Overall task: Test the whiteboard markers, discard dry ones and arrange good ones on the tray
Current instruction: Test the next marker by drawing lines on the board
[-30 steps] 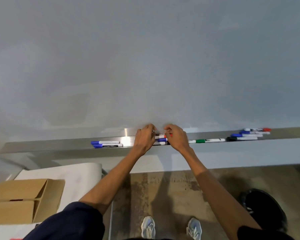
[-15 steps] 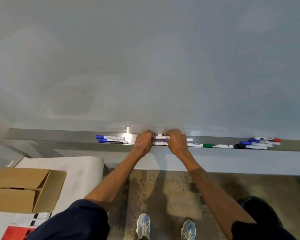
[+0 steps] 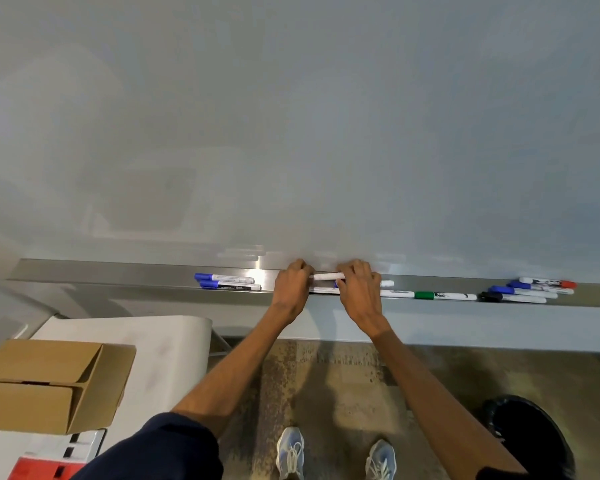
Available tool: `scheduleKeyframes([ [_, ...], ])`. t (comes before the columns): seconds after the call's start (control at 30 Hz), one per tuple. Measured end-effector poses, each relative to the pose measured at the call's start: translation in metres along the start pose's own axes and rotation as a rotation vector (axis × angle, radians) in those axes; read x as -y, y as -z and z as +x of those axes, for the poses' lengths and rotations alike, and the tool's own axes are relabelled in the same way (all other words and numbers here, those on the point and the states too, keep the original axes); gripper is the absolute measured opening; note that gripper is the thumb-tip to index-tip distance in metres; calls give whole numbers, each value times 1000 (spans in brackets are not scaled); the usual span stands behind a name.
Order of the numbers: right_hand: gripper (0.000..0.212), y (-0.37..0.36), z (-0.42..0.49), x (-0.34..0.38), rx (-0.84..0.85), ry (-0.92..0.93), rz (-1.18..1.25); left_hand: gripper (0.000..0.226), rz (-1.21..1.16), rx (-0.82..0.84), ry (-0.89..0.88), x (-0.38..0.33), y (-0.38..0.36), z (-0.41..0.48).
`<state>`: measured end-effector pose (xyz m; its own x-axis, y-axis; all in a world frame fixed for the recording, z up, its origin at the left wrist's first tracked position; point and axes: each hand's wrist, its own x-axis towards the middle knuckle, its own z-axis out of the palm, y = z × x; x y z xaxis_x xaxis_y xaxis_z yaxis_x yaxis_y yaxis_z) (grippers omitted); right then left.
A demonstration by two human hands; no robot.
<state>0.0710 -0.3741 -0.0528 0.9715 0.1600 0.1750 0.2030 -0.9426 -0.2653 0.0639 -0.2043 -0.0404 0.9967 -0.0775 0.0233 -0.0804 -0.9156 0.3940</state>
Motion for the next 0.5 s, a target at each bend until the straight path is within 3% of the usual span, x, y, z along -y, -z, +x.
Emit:
scheduleKeyframes([
  [0.23,57,19,-14,21,-276,-189,498,20,-251,-117,12,4,6,-23],
  [0.33,65,34,-12,32,-261,-278,792,19,-359,-167,14,0,9,-32],
  [0.43,42,50,-8,43,-110,-380,1137,20,-437,-184,-30,-11,15,-38],
  [0.5,24,56,-8,48,-72,-373,1192,24,-510,-151,-68,-22,20,-41],
])
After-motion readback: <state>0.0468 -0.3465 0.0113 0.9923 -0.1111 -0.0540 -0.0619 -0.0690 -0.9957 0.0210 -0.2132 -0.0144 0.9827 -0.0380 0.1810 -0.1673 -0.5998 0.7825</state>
